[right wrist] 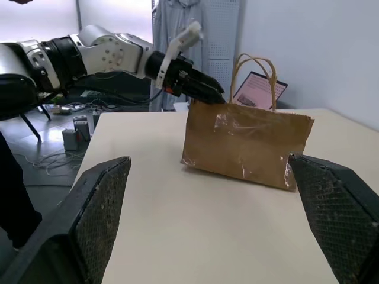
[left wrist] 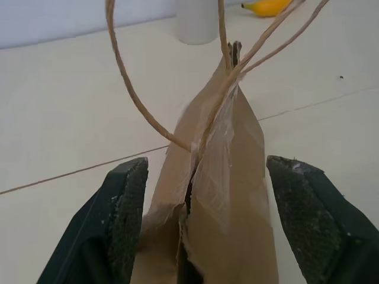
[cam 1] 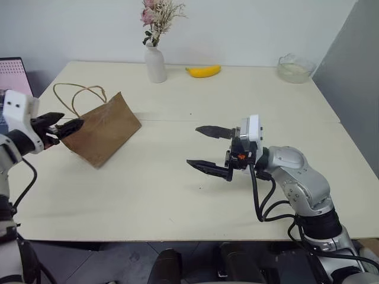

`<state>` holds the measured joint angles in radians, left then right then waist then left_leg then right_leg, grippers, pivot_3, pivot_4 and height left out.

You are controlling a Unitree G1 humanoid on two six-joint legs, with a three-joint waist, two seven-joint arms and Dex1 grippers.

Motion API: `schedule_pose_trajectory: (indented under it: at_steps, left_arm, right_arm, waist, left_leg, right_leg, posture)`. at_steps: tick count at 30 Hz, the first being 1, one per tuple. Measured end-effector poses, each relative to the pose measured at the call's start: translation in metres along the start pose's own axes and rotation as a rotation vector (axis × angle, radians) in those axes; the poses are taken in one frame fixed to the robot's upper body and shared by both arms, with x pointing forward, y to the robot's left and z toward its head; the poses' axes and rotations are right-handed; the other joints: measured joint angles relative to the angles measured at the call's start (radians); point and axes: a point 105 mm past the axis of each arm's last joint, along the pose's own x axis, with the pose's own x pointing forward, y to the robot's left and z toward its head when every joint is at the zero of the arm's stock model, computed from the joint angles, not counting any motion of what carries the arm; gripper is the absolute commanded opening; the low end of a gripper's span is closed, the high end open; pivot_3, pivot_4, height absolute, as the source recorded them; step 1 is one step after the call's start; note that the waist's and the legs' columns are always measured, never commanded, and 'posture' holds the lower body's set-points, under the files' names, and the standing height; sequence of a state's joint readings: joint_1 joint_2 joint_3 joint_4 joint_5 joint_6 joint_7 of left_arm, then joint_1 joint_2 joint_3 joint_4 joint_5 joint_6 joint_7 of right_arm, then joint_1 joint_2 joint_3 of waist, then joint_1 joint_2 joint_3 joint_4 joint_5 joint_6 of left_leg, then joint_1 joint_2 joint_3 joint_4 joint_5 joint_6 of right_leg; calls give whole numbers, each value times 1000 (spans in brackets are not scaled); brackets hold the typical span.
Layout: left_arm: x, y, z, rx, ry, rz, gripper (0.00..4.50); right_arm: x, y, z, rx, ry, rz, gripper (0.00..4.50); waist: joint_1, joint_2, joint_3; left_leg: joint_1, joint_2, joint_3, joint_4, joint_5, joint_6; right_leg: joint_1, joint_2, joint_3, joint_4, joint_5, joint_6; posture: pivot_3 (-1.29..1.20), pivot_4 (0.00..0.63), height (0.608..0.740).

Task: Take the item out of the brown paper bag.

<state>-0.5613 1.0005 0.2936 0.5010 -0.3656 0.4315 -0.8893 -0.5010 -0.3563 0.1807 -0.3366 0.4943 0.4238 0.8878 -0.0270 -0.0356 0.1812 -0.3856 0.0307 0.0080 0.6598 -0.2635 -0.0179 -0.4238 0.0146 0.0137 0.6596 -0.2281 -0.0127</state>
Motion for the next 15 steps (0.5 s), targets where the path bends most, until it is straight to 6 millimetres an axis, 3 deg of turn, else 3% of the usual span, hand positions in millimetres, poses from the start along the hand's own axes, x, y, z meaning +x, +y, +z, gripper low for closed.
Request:
schedule_pose_trajectory:
  at_steps: [15]
  left_arm:
    - [15, 15, 38, 5, -79, -10, 3347]
  right_arm:
    - [3, 4, 10, -13, -7, 17, 4500]
  waist:
    - [-1, -1, 0]
  left_leg:
    - [-4, 0, 0, 1, 0, 0]
  right_leg:
    - [-2, 0, -1, 0, 0, 0]
  posture:
    - [0, 150, 740]
